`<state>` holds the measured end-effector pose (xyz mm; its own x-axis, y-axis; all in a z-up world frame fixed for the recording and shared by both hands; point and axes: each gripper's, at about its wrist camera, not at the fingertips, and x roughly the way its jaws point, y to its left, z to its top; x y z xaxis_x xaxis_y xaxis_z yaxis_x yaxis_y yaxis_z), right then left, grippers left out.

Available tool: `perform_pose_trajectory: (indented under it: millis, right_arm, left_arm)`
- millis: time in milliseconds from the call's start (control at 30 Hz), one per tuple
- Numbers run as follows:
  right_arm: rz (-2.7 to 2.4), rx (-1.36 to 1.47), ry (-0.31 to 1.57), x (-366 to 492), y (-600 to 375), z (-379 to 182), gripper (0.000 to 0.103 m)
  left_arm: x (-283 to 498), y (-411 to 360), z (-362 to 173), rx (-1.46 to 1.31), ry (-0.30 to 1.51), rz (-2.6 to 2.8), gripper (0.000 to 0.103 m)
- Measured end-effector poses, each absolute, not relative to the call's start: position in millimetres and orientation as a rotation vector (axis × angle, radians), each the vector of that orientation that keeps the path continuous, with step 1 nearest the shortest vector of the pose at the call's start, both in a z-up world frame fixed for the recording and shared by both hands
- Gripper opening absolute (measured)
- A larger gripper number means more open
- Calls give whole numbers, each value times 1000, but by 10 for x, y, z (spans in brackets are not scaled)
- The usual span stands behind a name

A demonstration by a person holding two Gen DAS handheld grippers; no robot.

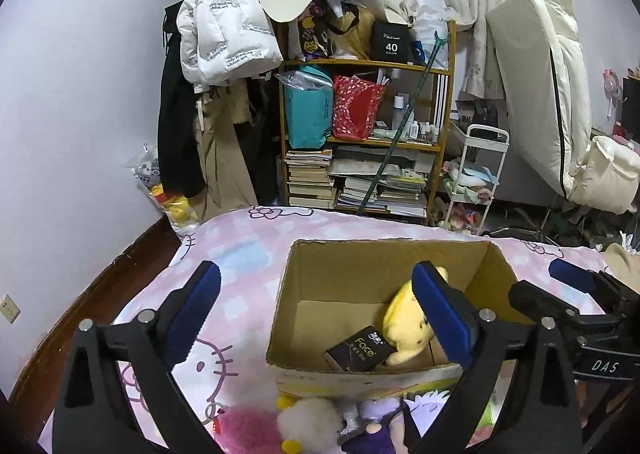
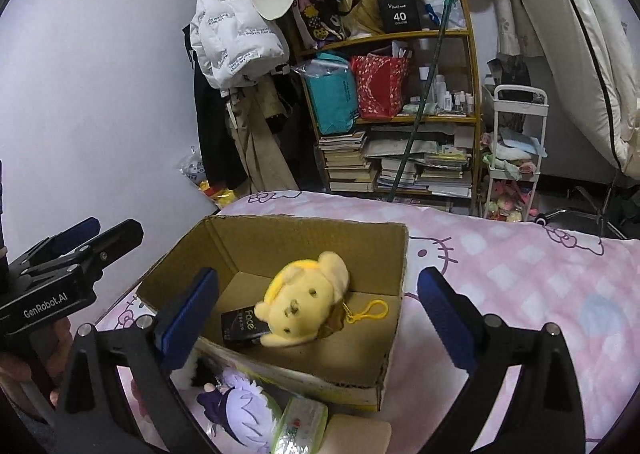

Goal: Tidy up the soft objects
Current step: 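Withdraw both tools from the box back toward the remaining toys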

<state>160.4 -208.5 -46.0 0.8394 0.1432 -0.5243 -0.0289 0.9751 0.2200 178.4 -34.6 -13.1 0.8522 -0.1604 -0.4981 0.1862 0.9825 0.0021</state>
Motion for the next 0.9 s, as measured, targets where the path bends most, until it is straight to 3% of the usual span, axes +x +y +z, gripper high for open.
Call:
perform_pose_trajectory:
  millis: [900]
  right_arm:
    - [81, 174, 483, 642, -1936, 22, 103]
  left_arm:
    - [912, 287, 185, 67, 539, -127, 97]
